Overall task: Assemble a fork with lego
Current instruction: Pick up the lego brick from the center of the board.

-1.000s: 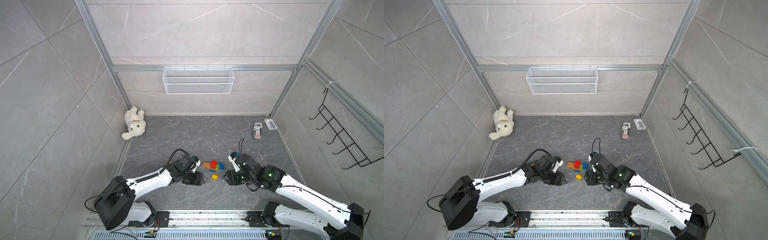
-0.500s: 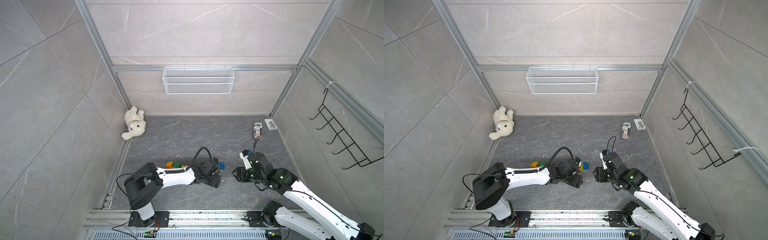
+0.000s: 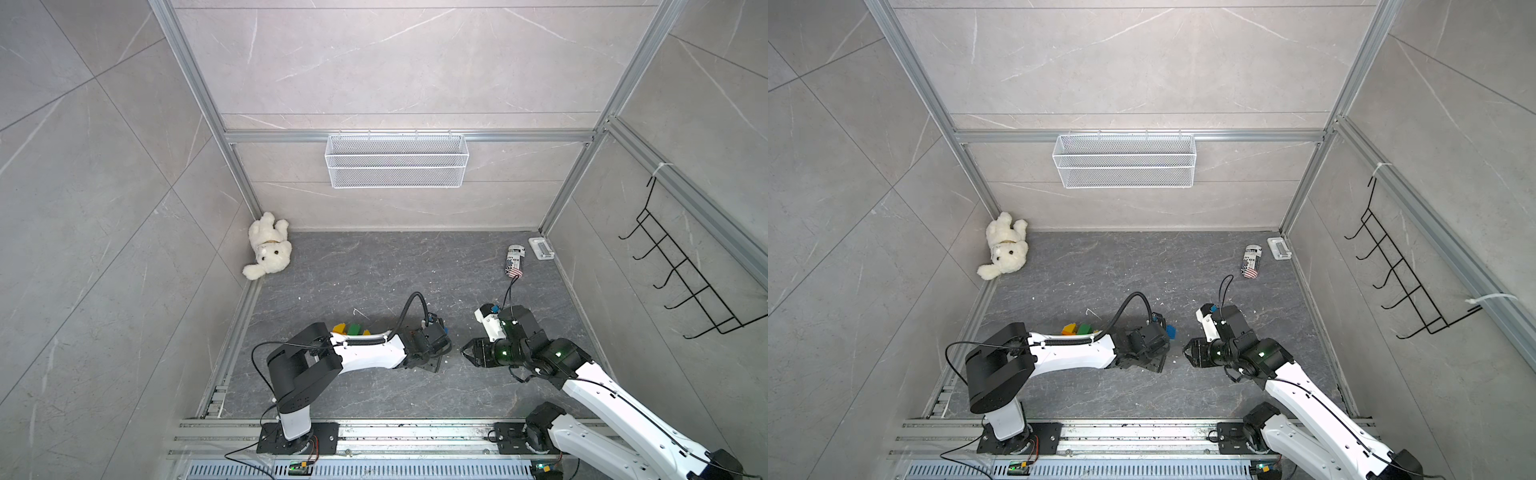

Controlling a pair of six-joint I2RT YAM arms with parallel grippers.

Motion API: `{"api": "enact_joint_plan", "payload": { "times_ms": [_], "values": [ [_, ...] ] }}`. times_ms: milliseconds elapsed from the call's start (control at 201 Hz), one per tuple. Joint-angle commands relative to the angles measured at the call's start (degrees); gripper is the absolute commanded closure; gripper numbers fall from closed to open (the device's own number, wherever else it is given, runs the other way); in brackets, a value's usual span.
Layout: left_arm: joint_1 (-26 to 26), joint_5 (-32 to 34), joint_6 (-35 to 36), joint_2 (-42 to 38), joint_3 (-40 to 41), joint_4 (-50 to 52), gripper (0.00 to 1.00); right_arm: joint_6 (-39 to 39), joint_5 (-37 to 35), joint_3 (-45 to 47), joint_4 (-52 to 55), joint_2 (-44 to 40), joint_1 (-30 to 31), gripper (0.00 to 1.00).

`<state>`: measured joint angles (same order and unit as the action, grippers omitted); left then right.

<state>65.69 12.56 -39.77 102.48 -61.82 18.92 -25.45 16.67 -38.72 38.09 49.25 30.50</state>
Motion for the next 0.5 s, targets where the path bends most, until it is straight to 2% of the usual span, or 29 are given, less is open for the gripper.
{"api": "enact_joint_plan", "payload": {
  "times_ms": [0,109,493],
  "values": [
    [0.88,3.6,-1.78,1.07,-1.81,2.22,0.35,1.81,1.7,0.57,-1.34,0.58,-0.35,0.5],
    [1.28,3.09,-1.55,1.15,-0.99,-0.85,0.38,1.83,2.0,1.11,-2.0,0.68,-0.4,0.5],
    [1.9,0.8,0.61,2.84,-2.49,-1.93,0.47,2.91,3.72,1.82,-3.25,2.25,-0.55,0.51]
  ]
}}
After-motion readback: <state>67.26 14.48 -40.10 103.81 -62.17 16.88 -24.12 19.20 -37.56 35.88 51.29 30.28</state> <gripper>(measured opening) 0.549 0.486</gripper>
